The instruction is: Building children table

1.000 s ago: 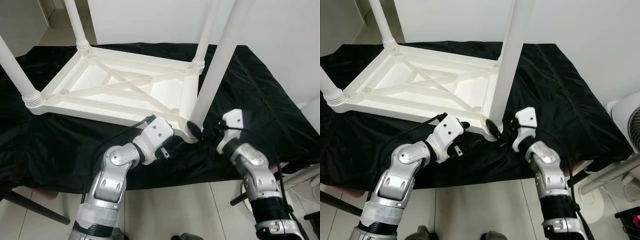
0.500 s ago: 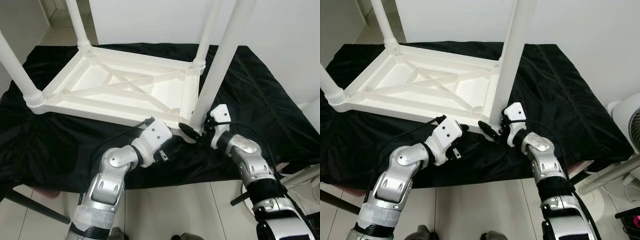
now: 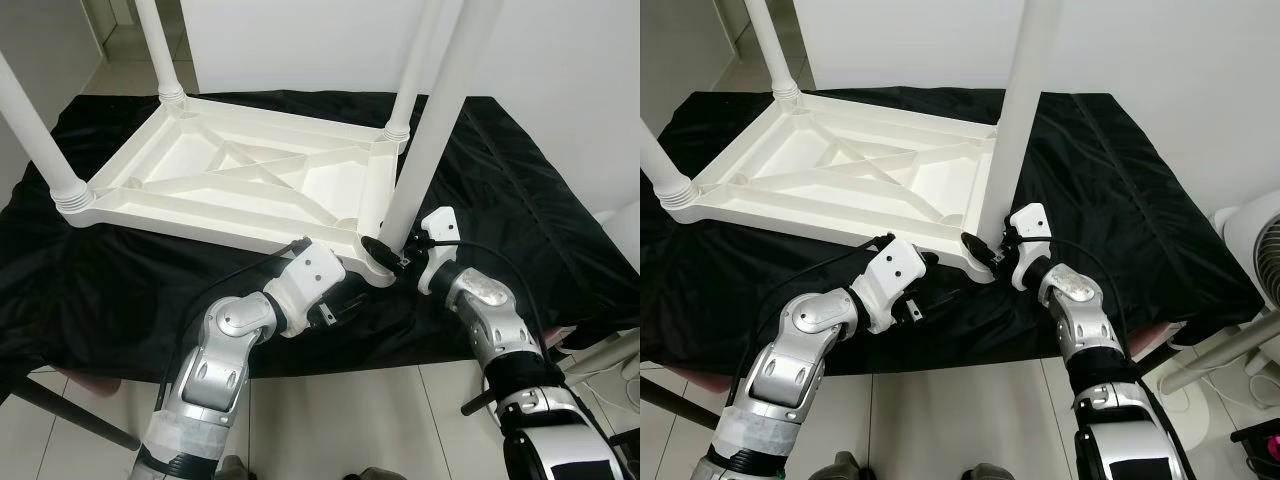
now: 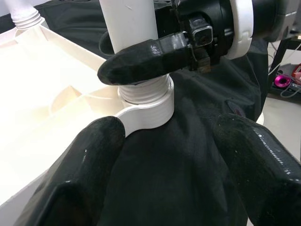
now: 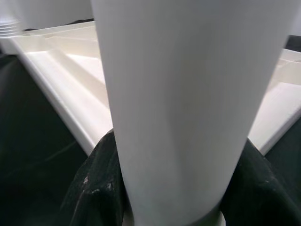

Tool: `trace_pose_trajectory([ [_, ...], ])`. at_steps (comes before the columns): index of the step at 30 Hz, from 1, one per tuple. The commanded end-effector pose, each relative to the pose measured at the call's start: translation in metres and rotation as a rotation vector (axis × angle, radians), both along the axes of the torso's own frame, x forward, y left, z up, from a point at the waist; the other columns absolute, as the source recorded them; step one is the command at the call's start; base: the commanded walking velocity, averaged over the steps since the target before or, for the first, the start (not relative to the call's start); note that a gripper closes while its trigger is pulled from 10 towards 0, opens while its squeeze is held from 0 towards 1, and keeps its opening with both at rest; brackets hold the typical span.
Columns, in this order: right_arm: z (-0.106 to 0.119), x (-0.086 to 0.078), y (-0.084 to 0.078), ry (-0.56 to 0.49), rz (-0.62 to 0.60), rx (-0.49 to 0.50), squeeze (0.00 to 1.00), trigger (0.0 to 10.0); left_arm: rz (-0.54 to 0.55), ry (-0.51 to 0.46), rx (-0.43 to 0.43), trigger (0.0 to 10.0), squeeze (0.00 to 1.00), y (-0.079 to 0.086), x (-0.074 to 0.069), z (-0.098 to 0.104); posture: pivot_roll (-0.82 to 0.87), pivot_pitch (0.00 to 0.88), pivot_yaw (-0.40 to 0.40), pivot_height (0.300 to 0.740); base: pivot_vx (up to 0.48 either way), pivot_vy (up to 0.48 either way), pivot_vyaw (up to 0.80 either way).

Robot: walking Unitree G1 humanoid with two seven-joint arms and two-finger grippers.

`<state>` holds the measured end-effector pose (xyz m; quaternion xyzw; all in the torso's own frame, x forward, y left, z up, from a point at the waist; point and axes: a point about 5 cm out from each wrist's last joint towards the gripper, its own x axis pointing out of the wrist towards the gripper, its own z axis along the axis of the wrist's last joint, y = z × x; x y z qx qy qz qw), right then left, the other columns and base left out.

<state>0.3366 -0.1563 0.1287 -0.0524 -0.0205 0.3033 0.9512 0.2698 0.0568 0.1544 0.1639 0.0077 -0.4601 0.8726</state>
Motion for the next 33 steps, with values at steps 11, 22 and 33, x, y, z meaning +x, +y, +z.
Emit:
trace_pose_trajectory([
  [11, -0.027, -0.006, 0.012, 0.128, -0.404, 0.047, 0.0, 10.0, 0.172, -0.027, -0.017, 10.0, 0.0, 0.006, 0.013, 0.001, -0.07, 0.014, -0.028, 0.74, 0.0, 0.0, 0.0],
  [22, -0.014, -0.013, 0.048, 0.092, -0.618, 0.162, 0.0, 10.0, 0.152, -0.03, -0.023, 10.0, 0.0, 0.0, 0.016, 0.001, -0.11, 0.004, -0.011, 0.74, 0.0, 0.0, 0.0],
  [33, 0.005, -0.023, 0.016, -0.024, -0.461, 0.213, 1.0, 10.0, 0.147, -0.049, -0.039, 10.0, 0.0, -0.003, 0.022, 0.007, -0.12, 0.0, -0.022, 0.74, 0.0, 0.0, 0.0],
])
